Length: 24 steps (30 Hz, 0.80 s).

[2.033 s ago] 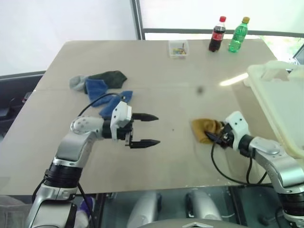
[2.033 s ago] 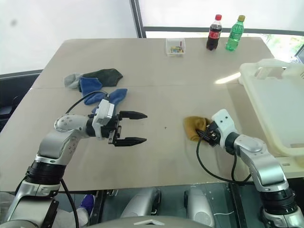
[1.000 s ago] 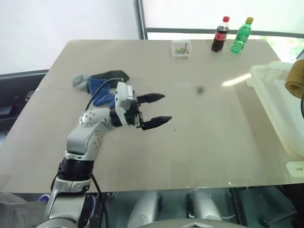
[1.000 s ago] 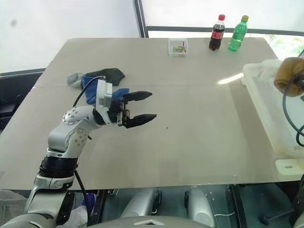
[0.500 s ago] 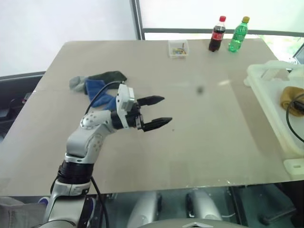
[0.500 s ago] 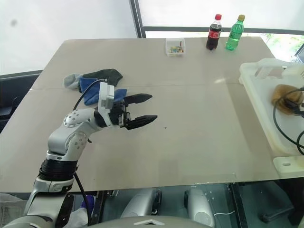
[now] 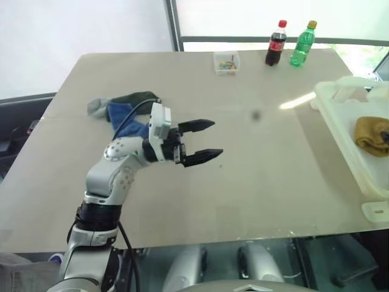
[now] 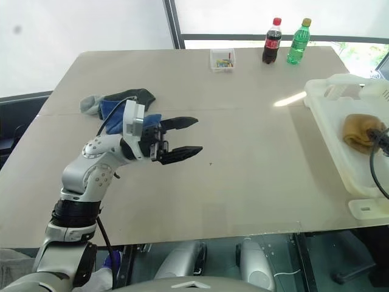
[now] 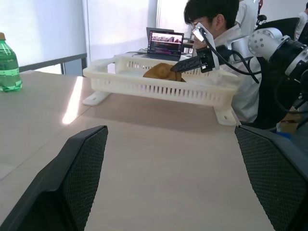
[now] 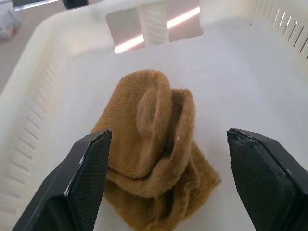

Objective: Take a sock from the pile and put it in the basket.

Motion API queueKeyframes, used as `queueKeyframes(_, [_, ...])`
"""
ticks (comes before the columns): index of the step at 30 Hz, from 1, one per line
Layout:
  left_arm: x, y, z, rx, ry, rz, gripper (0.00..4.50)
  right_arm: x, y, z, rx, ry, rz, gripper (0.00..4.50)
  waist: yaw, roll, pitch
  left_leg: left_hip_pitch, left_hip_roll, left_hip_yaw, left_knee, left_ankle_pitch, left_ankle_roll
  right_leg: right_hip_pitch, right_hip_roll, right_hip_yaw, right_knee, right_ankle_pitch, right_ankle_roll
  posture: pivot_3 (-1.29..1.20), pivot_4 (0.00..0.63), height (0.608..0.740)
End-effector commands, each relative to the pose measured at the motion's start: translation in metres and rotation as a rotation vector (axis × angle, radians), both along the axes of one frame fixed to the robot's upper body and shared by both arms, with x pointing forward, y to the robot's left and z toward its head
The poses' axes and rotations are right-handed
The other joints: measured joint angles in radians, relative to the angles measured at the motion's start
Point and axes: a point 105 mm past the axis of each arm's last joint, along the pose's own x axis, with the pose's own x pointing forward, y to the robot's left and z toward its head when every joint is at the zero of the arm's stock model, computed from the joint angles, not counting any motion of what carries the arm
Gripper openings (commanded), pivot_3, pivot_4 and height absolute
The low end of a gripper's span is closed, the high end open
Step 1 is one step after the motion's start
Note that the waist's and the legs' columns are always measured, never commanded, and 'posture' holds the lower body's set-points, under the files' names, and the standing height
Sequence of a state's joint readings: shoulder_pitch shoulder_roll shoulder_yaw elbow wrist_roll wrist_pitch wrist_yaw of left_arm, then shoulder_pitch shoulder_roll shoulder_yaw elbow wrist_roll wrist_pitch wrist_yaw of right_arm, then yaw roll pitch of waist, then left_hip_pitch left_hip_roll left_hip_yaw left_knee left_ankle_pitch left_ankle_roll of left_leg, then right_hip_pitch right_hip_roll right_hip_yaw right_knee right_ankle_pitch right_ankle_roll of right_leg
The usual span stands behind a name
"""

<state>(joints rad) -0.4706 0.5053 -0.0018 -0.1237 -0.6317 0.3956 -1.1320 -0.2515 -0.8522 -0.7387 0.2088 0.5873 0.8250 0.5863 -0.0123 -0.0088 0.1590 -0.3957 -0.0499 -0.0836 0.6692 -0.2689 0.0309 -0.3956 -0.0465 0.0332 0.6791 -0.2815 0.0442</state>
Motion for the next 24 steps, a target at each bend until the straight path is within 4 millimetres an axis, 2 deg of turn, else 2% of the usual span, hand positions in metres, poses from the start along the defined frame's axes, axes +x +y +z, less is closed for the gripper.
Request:
queueKeyframes(1, [-0.003,-0.001,0.015,-0.035,-0.052,-0.025,4.50,-0.011,0.012,0.038,-0.004,-0.155,0.014,3.92,0.001,0.000,0.000,0.000,0.000,0.000,0.000,0.000,0.000,0.000,0.000,0.000,0.000,0.000,0.000,0.00,0.150,0.740])
queueKeyframes(4, [-0.005,-0.001,0.017,-0.042,-0.051,-0.040,4.50,-0.019,0.042,0.055,-0.024,-0.233,0.120,3.92,-0.001,0.000,0.000,0.000,0.000,0.000,0.000,0.000,0.000,-0.001,0.000,0.000,0.000,0.000,0.000,0.00,0.150,0.740])
queueKeyframes(7, [-0.005,0.001,0.013,-0.039,-0.032,-0.036,4.50,-0.026,0.096,0.063,-0.040,-0.306,0.366,3.92,-0.001,0.000,0.000,0.000,0.000,0.000,0.000,0.000,0.000,0.000,0.000,0.000,0.000,0.000,0.000,0.00,0.150,0.740])
queueKeyframes(9, [0.000,0.006,0.006,-0.023,-0.010,0.015,4.50,-0.027,0.135,0.054,-0.058,-0.287,0.508,3.92,-0.002,0.000,0.000,0.000,0.001,0.000,0.000,0.000,0.000,0.000,0.001,0.000,0.000,0.000,0.000,0.00,0.150,0.740])
queueKeyframes(11, [0.008,0.018,-0.004,0.011,-0.007,0.111,4.50,-0.020,0.166,0.027,-0.203,-0.212,0.578,3.92,-0.004,0.000,0.000,0.000,0.001,0.000,0.000,0.000,0.000,0.000,0.001,0.000,0.000,0.000,0.000,0.00,0.150,0.740])
queueKeyframes(12, [0.012,0.023,-0.008,0.030,-0.013,0.159,4.50,-0.017,0.176,0.015,-0.289,-0.187,0.593,3.92,-0.004,0.001,0.000,0.001,0.001,0.000,0.000,0.000,0.000,0.000,0.001,0.000,0.000,0.000,0.000,0.00,0.150,0.740])
queueKeyframes(13, [0.015,0.030,-0.015,0.048,-0.001,0.214,4.50,-0.012,0.183,0.003,-0.362,-0.173,0.592,3.92,-0.003,0.001,0.000,0.001,0.001,0.000,0.000,0.000,0.000,0.000,0.001,0.000,0.000,0.000,0.000,0.00,0.150,0.740])
queueKeyframes(15, [0.018,0.046,-0.029,0.113,-0.030,0.335,4.50,-0.005,0.193,-0.013,-0.459,-0.164,0.581,4.47,-0.002,0.001,0.000,0.001,0.001,0.000,0.000,0.000,0.000,-0.001,0.001,0.000,0.000,0.000,0.000,0.00,0.150,0.740])
queueKeyframes(18, [0.009,0.067,-0.051,0.206,0.055,0.412,4.50,-0.012,0.209,-0.036,-0.501,-0.157,0.668,4.49,0.002,0.001,0.000,0.000,0.000,0.000,0.000,0.002,-0.003,-0.002,0.000,0.000,0.000,0.000,0.000,0.00,0.150,0.740])
queueKeyframes(24, [-0.026,0.102,-0.059,0.243,0.155,0.463,4.50,-0.030,0.206,-0.062,-0.526,-0.130,0.730,4.49,0.006,0.001,0.001,-0.002,0.000,-0.001,-0.001,0.000,-0.001,-0.002,-0.002,0.000,-0.002,0.000,0.000,0.00,0.150,0.740])
